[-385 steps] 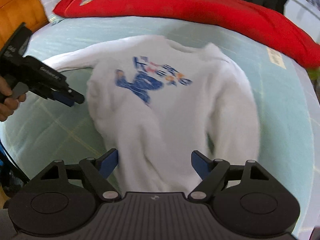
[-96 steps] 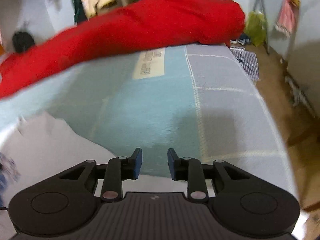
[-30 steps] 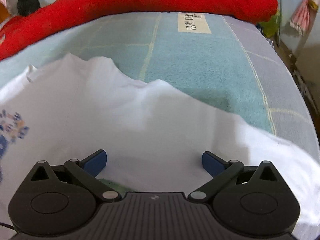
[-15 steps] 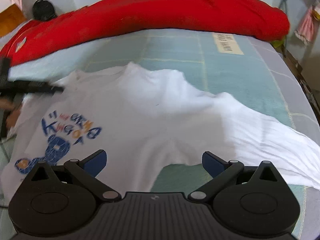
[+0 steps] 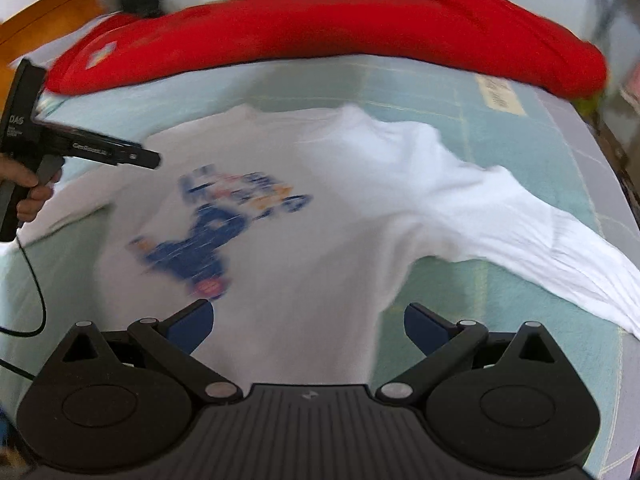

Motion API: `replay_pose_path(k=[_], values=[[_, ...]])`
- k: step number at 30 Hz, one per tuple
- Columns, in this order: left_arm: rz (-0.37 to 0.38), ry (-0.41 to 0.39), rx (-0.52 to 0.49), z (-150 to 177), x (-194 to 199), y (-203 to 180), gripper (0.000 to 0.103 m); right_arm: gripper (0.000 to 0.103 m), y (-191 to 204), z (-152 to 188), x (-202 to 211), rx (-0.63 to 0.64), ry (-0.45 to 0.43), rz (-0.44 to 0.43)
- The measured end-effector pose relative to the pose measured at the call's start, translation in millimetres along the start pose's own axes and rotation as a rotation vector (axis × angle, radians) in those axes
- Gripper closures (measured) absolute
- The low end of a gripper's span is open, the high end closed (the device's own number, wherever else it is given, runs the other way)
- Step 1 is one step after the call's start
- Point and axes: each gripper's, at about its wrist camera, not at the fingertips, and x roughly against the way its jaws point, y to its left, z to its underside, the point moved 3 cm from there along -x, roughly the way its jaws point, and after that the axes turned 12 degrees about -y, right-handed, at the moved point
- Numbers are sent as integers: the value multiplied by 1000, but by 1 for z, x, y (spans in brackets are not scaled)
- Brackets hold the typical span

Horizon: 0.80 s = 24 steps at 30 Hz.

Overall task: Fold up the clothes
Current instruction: 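Slide the right gripper under the sweatshirt side and lift it, then fold the lifted side over the body with the right gripper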

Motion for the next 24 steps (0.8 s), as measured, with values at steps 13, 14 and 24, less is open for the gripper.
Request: replay_pose_path(k=[13,14,24], values=[[-124,56,-67,92,58,-106,42,0,80,78,5,611,-42,-48],[-128,55,-89,97,54,-113,41,0,83,85,3,679,-51,-38],[-73,64,-284,109,20,-129,29,0,89,87,-12,897,-114,36]])
